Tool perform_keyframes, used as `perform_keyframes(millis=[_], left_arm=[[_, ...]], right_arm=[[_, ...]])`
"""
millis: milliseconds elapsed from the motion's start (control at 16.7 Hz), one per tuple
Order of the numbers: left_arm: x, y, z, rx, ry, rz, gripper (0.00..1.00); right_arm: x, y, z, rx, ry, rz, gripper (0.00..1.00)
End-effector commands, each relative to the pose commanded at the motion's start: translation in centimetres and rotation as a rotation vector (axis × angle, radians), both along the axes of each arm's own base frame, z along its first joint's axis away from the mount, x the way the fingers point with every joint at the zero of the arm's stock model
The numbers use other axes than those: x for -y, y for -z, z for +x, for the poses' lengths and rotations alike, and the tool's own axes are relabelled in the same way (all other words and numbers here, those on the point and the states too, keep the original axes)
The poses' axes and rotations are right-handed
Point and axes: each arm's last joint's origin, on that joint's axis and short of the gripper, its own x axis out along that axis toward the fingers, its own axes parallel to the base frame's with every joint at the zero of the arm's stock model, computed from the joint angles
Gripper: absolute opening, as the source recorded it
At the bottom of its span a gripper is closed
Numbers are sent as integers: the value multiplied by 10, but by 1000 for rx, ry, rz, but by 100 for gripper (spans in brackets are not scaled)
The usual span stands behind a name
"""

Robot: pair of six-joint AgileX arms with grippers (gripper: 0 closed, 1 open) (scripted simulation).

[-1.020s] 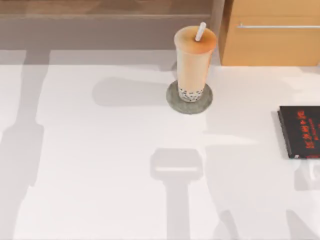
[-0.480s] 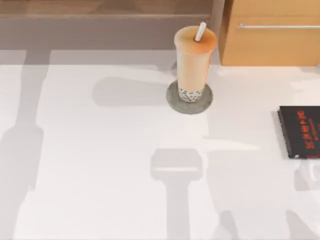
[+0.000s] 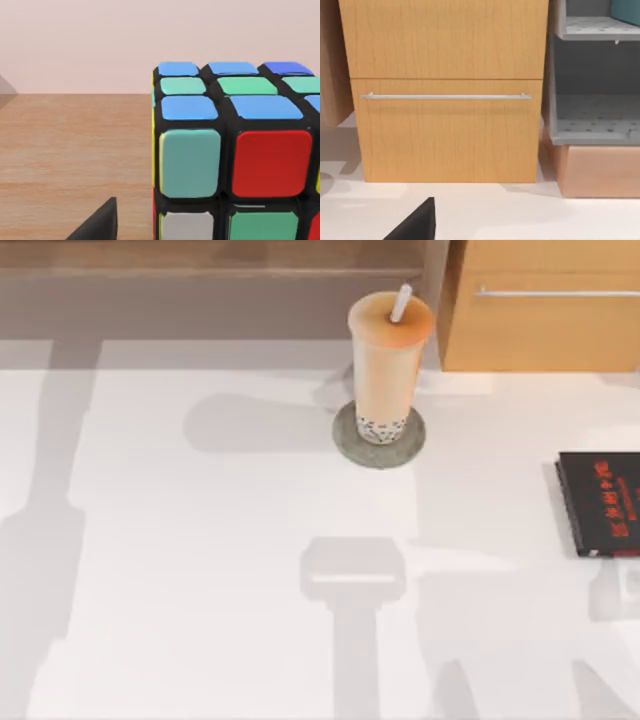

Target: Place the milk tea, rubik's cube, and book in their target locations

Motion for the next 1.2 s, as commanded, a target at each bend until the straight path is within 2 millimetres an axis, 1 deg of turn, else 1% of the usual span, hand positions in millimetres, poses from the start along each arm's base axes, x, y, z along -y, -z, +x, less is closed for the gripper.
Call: perform_keyframes(millis=[120,180,300,360,480,540,660,780,840,960,1080,1200], left_arm=[[0,-1,-2,2,-1,-1,100],[0,-3,-7,3,-2,-3,100],[3,-6,-24,5,-3,-7,100],[4,-7,-36,4,-3,-9,100],[8,-7,-68,1,-1,-12,100],[10,-4,-88,-3,1,-13,100],[15,6,-134,-10,2,-10,100],[19,27,-185,-15,2,-5,100],[21,42,-210,-17,1,-1,100],[23,80,-253,-21,-2,7,100],[25,123,-284,-23,-7,12,100],[26,164,-303,-21,-12,14,100]], right_arm=[[0,0,0,0,0,0,100],[0,0,0,0,0,0,100],[0,0,0,0,0,0,100],[0,0,0,0,0,0,100],[0,0,0,0,0,0,100],[0,0,0,0,0,0,100],[0,0,0,0,0,0,100],[0,0,0,0,0,0,100],[0,0,0,0,0,0,100],[0,0,0,0,0,0,100],[0,0,0,0,0,0,100],[0,0,0,0,0,0,100]])
